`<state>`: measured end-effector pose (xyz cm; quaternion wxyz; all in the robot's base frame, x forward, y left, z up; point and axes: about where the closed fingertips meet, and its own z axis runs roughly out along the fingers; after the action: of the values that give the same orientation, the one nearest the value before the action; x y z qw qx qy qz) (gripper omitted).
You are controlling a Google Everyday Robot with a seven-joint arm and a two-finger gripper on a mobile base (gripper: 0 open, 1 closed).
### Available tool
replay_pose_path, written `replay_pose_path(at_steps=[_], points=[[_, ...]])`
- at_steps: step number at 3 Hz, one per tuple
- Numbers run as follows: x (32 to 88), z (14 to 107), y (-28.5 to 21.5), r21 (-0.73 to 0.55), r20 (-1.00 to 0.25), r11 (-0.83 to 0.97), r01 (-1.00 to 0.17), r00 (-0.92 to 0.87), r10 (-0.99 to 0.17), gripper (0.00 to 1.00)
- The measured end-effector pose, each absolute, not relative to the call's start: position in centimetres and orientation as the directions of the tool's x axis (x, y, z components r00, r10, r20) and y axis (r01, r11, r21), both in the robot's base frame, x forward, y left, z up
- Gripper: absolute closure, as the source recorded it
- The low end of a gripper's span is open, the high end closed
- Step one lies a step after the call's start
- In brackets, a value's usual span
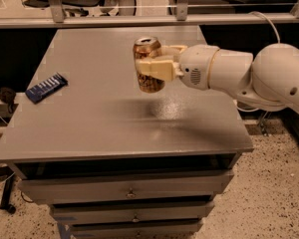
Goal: Move orange can near rxbar blueberry
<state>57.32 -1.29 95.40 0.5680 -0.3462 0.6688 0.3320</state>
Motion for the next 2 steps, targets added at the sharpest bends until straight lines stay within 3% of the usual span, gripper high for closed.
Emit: replay_pose_path(at_steps=[2], points=[[57.43,95.63,-0.67,0.037,-0.992,0.534,-0.845,-0.095,-0.082,1.00]])
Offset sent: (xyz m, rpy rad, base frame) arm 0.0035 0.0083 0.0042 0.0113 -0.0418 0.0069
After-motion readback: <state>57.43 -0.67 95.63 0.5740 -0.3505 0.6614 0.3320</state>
